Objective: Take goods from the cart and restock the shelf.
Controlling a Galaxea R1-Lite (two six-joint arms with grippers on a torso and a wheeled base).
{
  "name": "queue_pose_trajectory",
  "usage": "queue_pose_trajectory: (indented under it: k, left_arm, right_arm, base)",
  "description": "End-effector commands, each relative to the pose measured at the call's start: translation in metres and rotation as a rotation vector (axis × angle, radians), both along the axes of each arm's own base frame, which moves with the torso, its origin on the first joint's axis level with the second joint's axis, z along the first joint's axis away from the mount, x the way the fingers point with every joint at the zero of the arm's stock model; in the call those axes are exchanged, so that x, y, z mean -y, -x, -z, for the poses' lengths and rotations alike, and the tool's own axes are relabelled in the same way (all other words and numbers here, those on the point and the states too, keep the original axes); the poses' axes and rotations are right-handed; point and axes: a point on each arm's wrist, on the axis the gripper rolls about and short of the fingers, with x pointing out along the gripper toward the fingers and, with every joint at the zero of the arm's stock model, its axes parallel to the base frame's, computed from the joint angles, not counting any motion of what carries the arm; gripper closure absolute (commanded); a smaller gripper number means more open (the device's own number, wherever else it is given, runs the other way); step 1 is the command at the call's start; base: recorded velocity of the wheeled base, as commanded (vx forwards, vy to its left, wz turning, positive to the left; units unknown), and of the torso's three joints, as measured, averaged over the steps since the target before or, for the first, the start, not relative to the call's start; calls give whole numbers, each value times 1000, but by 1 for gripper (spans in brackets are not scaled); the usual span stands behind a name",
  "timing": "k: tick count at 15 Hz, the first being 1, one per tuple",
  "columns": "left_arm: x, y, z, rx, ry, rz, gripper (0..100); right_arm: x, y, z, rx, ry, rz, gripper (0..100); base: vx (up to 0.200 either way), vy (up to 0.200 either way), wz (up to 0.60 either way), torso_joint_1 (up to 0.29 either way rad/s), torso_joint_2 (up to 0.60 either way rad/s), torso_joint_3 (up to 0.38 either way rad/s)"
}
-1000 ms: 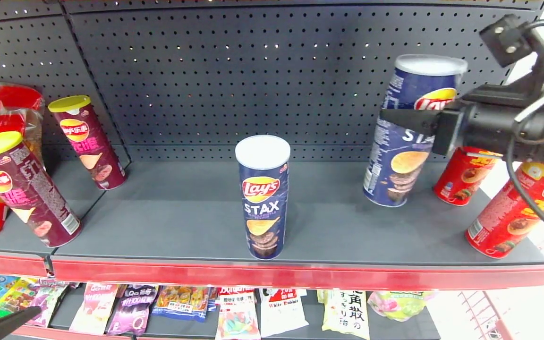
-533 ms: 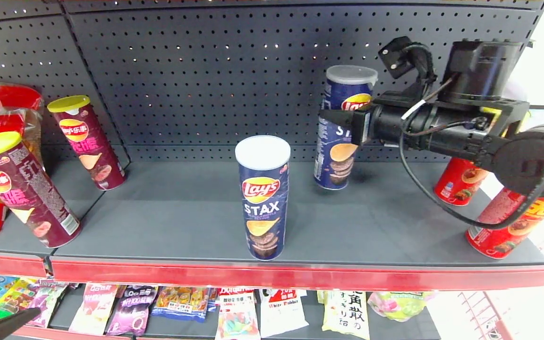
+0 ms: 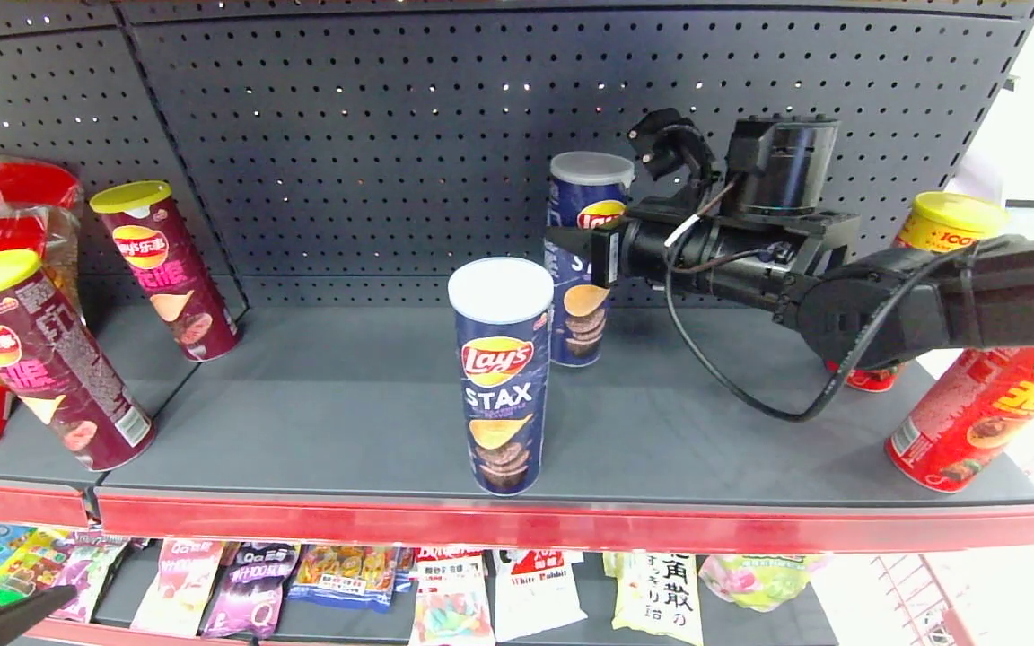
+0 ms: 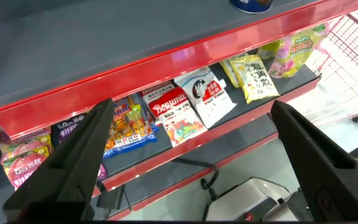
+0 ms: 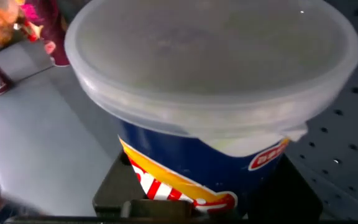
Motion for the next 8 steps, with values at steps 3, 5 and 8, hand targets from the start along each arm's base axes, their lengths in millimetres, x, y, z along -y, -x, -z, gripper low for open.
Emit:
queue_pose_trajectory:
  k: [3, 5, 8]
  left_arm:
    - [0, -1, 0, -8, -3, -4, 0]
    - [0, -1, 1, -9, -3, -6, 0]
    - [0, 0, 2, -22, -5, -8, 0]
  right_arm:
    - [-28, -5, 14, -14, 8, -35, 100]
    - [-32, -12, 17, -9, 7, -34, 100]
    - [-35, -13, 20, -11, 14, -37, 100]
  base:
    - [0, 0, 0, 0, 0, 0]
    - [0, 0, 0, 0, 0, 0]
    - [0, 0, 0, 0, 0, 0]
